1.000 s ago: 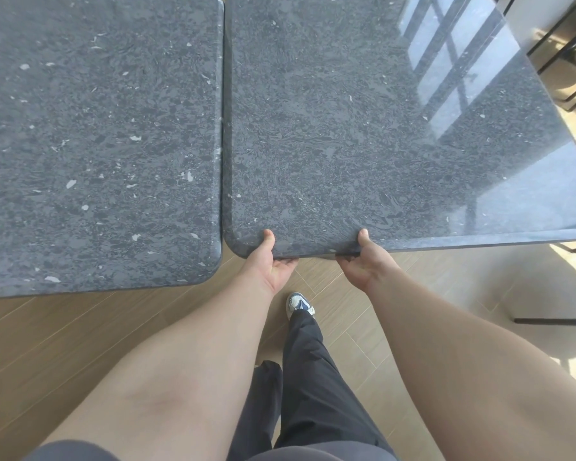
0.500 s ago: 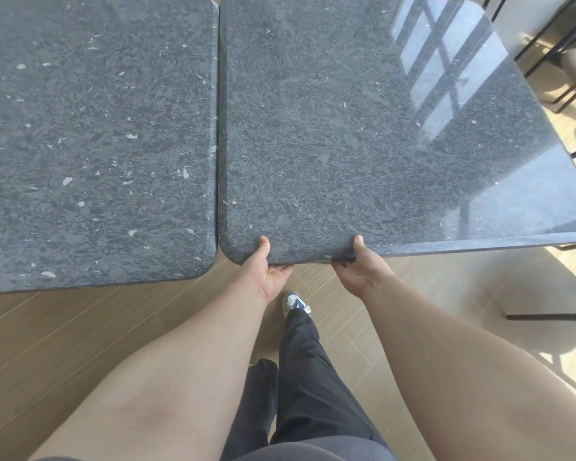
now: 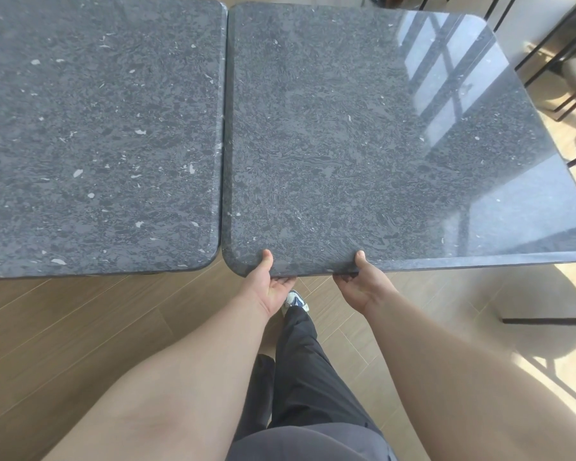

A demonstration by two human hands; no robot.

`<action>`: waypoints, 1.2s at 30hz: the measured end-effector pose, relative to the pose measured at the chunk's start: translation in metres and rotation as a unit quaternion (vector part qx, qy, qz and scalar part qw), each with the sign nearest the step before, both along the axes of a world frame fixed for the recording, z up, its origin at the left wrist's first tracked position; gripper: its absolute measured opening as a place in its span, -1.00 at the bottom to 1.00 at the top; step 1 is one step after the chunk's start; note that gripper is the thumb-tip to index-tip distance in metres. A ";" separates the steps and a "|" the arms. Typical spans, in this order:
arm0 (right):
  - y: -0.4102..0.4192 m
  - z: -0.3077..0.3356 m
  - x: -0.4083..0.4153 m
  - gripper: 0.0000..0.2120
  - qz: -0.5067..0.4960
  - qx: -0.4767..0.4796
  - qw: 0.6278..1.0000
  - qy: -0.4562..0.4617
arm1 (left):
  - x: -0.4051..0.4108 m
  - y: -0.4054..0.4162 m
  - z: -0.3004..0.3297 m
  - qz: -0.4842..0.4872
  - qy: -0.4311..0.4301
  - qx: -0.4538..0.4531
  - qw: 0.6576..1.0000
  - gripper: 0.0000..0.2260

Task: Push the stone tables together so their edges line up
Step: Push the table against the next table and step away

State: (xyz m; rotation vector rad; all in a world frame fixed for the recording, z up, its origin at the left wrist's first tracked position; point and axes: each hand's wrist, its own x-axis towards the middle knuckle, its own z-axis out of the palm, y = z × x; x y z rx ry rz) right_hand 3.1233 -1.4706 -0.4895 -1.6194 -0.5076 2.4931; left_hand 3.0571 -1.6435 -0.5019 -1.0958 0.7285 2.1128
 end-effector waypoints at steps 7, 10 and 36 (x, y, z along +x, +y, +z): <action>-0.002 0.005 0.007 -0.73 0.001 -0.008 1.000 -0.028 | 0.009 -0.004 0.004 0.010 -0.024 -0.002 1.000 -0.54; 0.000 0.007 0.006 -0.70 0.010 -0.016 0.999 -0.040 | 0.009 -0.004 0.007 0.009 -0.038 -0.002 0.999 -0.56; 0.008 0.062 -0.039 -0.61 0.105 -0.057 0.959 -0.257 | -0.025 -0.048 0.053 -0.091 -0.173 -0.074 0.978 -0.61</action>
